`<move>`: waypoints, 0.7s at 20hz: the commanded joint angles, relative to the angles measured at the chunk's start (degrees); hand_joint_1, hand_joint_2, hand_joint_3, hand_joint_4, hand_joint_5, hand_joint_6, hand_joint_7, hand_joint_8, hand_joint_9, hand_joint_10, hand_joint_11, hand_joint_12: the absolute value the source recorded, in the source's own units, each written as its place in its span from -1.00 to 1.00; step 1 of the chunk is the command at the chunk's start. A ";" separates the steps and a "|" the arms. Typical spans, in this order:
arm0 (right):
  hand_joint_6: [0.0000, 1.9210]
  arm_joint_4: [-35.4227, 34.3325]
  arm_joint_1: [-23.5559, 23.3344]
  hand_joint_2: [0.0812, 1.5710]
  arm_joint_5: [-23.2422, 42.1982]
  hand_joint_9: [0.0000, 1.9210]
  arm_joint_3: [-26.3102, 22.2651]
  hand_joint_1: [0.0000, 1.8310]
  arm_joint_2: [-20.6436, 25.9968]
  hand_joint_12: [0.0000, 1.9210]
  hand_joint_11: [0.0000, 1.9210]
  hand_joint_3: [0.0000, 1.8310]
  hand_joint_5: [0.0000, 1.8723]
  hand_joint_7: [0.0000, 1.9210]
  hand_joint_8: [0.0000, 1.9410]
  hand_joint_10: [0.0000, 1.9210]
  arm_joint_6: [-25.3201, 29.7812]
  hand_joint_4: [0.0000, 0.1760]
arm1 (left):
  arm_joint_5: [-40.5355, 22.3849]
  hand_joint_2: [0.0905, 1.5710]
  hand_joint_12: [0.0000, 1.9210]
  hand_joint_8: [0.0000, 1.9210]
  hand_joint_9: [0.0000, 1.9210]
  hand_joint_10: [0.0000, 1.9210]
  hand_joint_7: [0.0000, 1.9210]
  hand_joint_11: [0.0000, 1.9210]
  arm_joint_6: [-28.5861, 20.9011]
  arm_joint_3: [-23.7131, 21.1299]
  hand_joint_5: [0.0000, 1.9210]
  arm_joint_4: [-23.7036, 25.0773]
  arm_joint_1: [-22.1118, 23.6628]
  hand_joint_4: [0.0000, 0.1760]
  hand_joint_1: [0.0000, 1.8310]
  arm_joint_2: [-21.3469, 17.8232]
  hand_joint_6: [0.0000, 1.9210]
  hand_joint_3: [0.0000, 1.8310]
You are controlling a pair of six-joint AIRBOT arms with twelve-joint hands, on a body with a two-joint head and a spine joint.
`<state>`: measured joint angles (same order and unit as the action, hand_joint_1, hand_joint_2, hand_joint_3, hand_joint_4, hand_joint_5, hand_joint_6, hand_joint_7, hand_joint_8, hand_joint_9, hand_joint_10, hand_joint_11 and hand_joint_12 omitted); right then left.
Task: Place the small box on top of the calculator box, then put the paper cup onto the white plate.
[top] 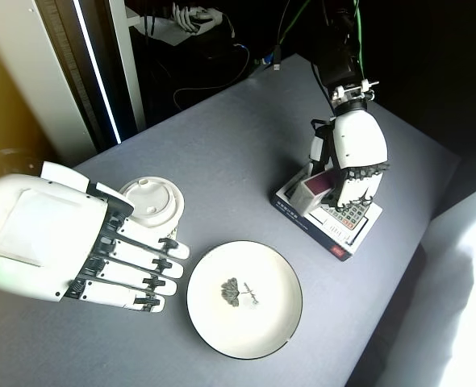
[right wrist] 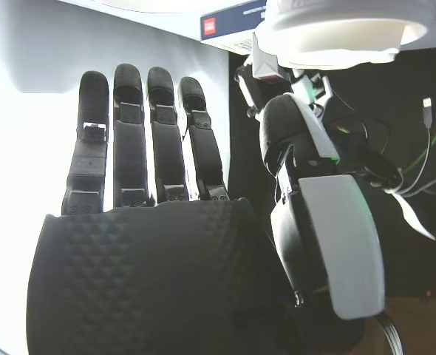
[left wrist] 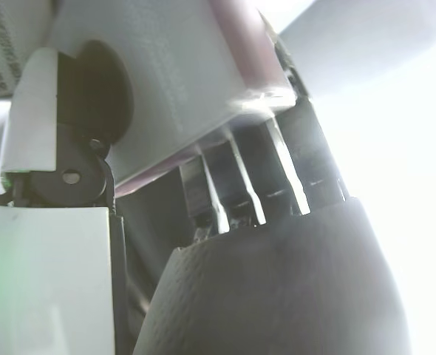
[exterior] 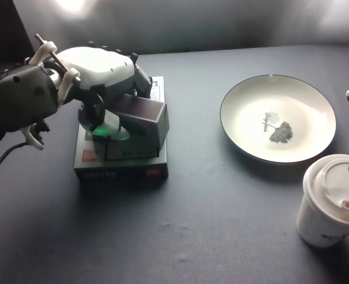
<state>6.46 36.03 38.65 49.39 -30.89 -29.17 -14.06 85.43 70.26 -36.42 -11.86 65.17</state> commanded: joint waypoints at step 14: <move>-1.00 -11.92 25.53 0.74 38.36 -0.64 0.06 -0.63 1.00 -0.12 -1.00 -1.00 -0.64 -0.62 -1.00 -1.00 9.59 -1.00 | -6.93 0.34 -0.19 -1.00 -0.65 -1.00 -0.67 -0.99 -0.29 -3.66 -0.70 -0.42 0.15 -1.00 -0.19 -5.13 -1.00 -0.99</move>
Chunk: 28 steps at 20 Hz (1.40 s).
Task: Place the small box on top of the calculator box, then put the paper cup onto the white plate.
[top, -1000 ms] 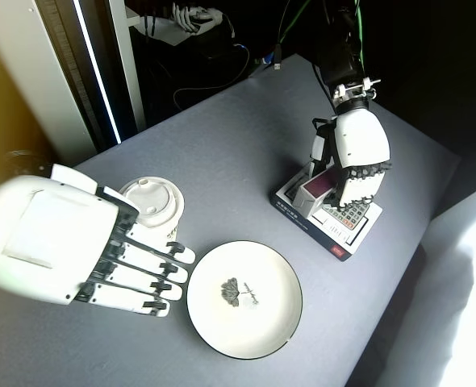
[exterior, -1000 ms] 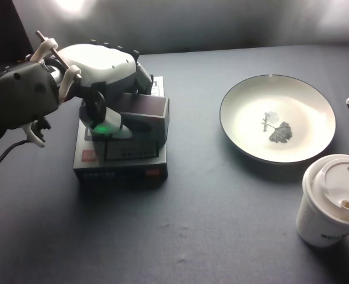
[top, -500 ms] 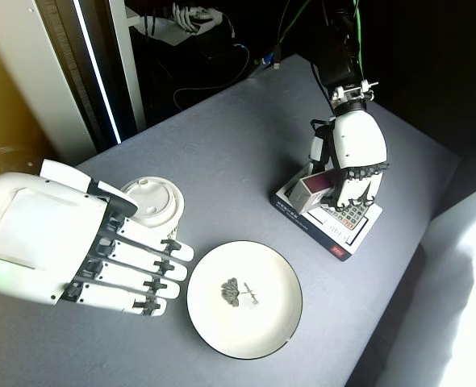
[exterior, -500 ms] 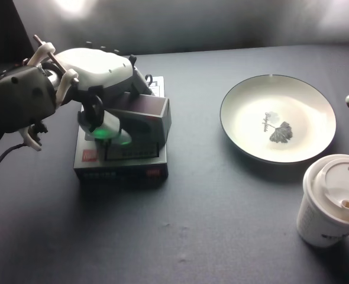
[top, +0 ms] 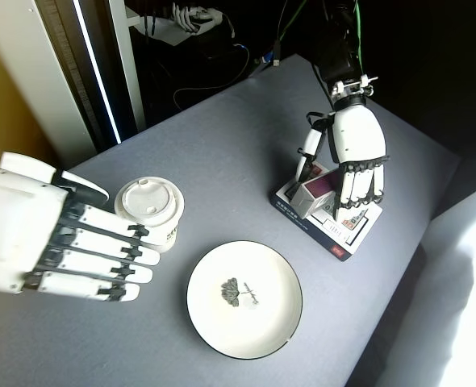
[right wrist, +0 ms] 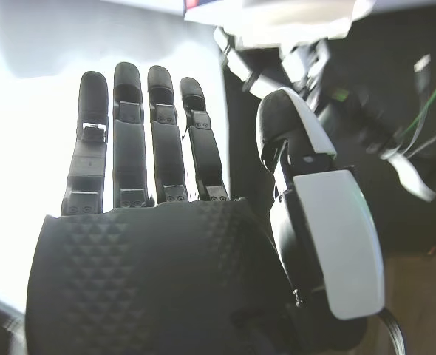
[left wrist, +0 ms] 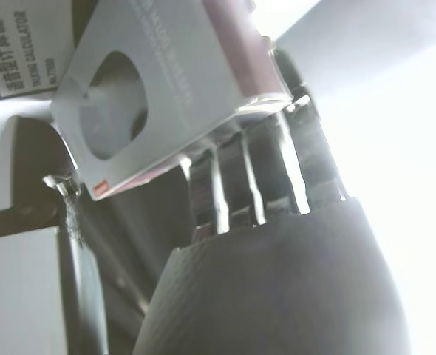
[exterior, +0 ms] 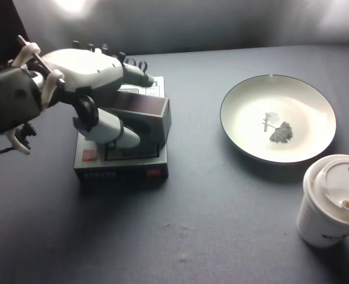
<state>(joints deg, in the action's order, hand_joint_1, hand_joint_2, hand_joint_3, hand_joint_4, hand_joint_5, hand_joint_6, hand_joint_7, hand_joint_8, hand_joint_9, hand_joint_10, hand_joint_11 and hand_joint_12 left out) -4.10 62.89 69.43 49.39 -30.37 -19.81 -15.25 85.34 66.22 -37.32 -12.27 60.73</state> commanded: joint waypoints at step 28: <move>-1.00 -14.98 12.29 -0.17 11.88 -1.00 -2.86 0.13 -15.92 -1.00 -1.00 -1.00 -1.00 -1.00 -1.00 -1.00 23.34 -1.00 | -18.79 0.42 -0.20 -0.99 -0.64 -0.99 -0.66 -0.97 -56.08 -17.59 -0.69 68.86 -9.33 -1.00 -0.61 -21.18 -0.99 -1.00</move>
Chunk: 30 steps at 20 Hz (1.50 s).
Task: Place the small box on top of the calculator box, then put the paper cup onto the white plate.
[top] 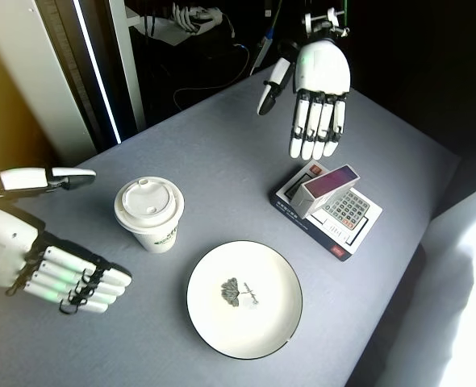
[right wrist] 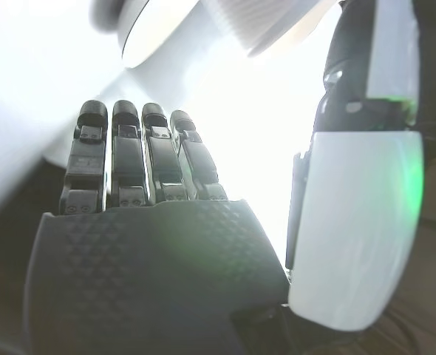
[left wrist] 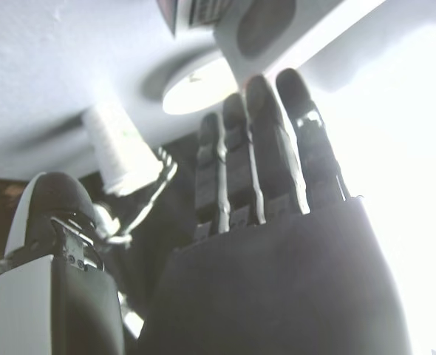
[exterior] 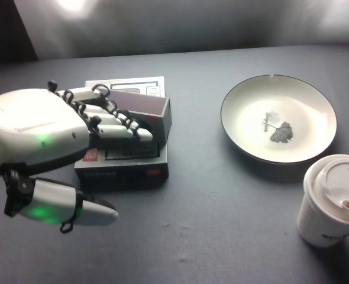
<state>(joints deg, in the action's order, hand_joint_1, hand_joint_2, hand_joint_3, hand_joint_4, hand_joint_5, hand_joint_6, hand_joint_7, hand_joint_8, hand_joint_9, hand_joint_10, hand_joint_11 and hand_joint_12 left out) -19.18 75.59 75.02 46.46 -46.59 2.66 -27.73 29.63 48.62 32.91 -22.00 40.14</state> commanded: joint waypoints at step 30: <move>-1.00 0.62 -7.77 -0.17 12.34 -1.00 7.66 0.07 -14.33 -1.00 -1.00 -0.98 -1.00 -1.00 -1.00 -1.00 -6.05 -1.00 | -11.93 0.49 -0.34 -1.00 -0.60 -1.00 -0.61 -0.89 -6.39 -3.29 -0.65 10.36 -2.91 -1.00 -0.71 -0.60 -1.00 -0.99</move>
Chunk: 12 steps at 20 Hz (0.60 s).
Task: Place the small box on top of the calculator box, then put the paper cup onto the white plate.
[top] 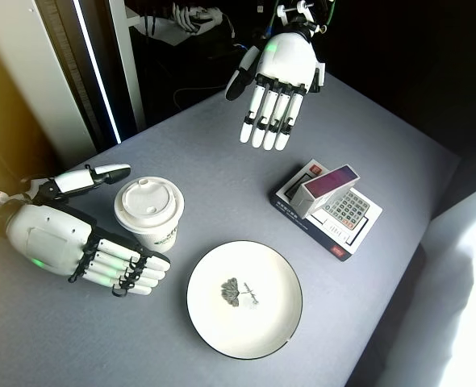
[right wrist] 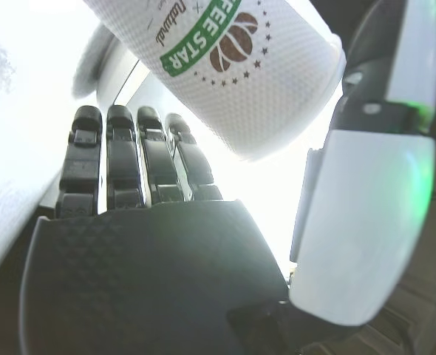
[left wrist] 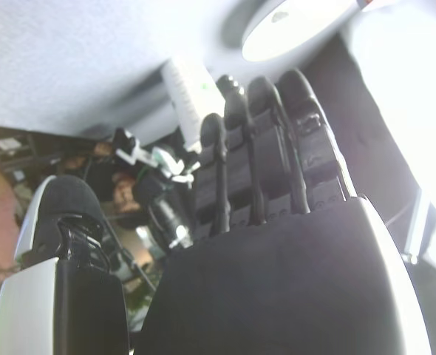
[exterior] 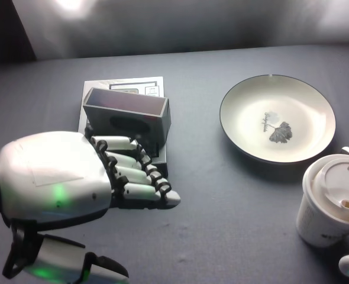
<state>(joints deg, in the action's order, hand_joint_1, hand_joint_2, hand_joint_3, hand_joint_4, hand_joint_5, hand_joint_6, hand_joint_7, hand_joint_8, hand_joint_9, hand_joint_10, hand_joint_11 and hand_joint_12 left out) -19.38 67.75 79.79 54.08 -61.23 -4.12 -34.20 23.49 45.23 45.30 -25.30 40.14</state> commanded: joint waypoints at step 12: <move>-1.00 0.82 -2.06 -0.14 8.77 -1.00 3.71 0.01 -2.98 -1.00 -1.00 -0.99 -1.00 -1.00 -1.00 -1.00 1.25 -1.00 | -5.61 0.53 -0.36 -1.00 -0.62 -1.00 -0.63 -0.90 -0.27 -0.14 -0.67 -1.71 0.39 -1.00 -0.77 -0.14 -1.00 -1.00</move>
<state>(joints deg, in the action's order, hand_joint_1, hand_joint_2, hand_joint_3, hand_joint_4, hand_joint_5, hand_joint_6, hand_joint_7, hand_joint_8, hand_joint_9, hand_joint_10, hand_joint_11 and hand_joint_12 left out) -19.33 65.95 81.47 57.67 -64.31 -3.64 -34.44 23.46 45.21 45.25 -25.30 40.27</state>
